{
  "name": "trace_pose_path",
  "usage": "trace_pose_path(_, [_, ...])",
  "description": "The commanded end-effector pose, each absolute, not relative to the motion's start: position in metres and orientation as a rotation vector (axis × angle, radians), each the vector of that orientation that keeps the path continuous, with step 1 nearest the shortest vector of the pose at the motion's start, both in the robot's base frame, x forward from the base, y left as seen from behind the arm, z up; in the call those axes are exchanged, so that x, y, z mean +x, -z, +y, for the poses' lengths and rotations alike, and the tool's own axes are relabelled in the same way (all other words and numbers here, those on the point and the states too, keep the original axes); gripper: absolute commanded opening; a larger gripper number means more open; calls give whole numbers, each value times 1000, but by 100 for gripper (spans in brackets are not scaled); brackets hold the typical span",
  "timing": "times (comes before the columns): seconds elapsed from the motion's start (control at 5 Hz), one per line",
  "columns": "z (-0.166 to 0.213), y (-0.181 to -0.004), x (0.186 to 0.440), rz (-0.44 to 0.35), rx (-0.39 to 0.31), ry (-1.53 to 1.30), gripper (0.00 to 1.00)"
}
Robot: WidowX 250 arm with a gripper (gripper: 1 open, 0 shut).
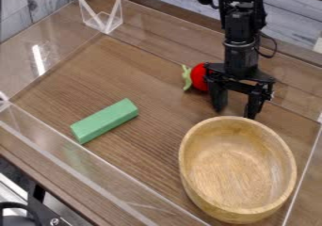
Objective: Move the red object to the right side of the table
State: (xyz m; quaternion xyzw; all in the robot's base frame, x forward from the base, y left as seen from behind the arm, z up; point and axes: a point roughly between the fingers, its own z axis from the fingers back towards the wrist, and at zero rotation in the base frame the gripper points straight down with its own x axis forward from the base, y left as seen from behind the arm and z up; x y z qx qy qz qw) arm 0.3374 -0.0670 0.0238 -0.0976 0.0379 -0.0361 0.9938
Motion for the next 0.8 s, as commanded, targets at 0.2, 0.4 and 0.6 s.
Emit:
trace_pose_path(0.2, [-45,-104,340,-105,-181,107,100])
trace_pose_path(0.4, [-24,-136,339,-158,-160,58,100])
trace_pose_path(0.6, [-10,-147,333,-177,-140,13,100])
